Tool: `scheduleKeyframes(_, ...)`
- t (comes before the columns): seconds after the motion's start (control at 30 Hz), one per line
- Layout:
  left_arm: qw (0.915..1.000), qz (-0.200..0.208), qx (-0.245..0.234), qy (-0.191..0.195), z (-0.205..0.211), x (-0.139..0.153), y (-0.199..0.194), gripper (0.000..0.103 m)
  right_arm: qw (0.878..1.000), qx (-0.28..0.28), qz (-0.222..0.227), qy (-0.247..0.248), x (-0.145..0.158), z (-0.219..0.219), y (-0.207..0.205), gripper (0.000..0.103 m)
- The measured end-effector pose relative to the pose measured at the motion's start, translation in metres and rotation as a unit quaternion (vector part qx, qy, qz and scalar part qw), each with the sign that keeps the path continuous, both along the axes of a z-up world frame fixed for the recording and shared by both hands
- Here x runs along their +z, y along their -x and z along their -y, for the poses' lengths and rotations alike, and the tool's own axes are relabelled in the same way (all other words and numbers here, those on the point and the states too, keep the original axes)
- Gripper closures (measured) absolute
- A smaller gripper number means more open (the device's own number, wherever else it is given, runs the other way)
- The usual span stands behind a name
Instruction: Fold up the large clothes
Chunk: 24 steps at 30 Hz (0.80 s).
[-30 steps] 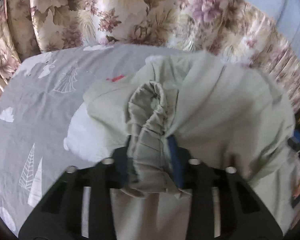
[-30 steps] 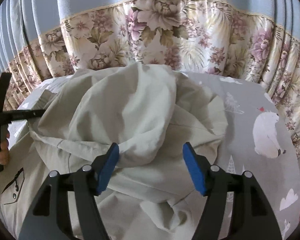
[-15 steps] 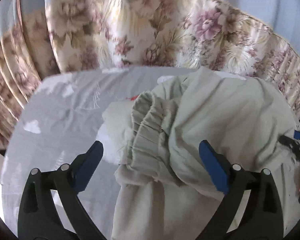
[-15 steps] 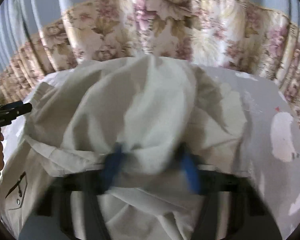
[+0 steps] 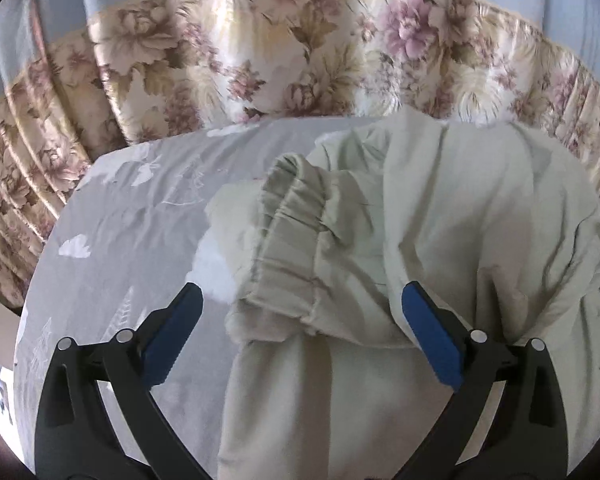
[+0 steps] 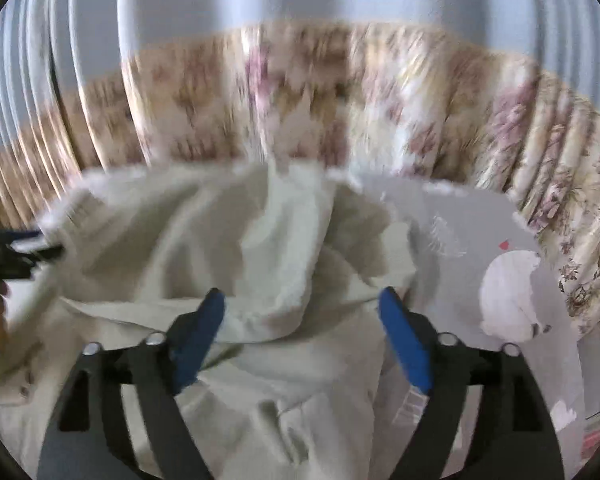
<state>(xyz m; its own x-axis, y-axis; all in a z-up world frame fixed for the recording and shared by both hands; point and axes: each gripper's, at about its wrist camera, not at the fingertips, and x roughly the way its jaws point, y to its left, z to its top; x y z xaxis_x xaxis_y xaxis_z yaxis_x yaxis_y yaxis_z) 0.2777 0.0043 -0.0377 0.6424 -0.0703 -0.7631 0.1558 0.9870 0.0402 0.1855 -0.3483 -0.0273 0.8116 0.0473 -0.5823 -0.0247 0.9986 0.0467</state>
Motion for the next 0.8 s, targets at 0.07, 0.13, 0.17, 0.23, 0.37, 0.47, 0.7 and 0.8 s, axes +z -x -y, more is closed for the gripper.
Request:
scheduleKeyframes(0.07,0.9997,0.025,-0.001,0.006,-0.006,0.010,0.014,0.003,0.999,-0.018,0.045,0.018,0.011,-0.006,0.025,0.001)
scheduleKeyframes(0.13,0.9992,0.040,-0.003,0.009,-0.007,0.016,0.025,0.003,0.997,-0.025,0.066,0.039,0.015,-0.016,0.043,0.002)
scheduleKeyframes(0.17,0.9990,0.045,-0.003,0.010,-0.007,0.017,0.030,0.003,0.997,-0.029,0.060,0.042,0.014,-0.019,0.047,0.002)
scheduleKeyframes(0.23,0.9987,0.049,-0.008,0.013,-0.004,0.017,0.042,0.003,0.996,-0.054,0.047,0.051,0.010,-0.026,0.052,0.002)
scheduleKeyframes(0.37,0.9978,0.058,-0.018,0.027,0.002,0.018,0.067,0.003,0.992,-0.091,0.041,0.076,0.004,-0.039,0.065,0.002)
scheduleKeyframes(0.47,0.9968,0.060,-0.021,0.050,0.006,0.023,0.086,0.003,0.996,-0.079,0.018,0.034,0.000,-0.038,0.079,0.002)
scheduleKeyframes(0.7,0.9964,0.032,-0.016,0.076,0.002,0.017,0.111,0.003,0.996,-0.087,-0.024,-0.004,-0.025,-0.036,0.104,0.002)
scheduleKeyframes(0.8,0.9982,0.045,0.000,0.040,0.000,0.018,0.121,0.003,0.995,-0.095,-0.020,-0.008,-0.029,-0.039,0.119,0.002)
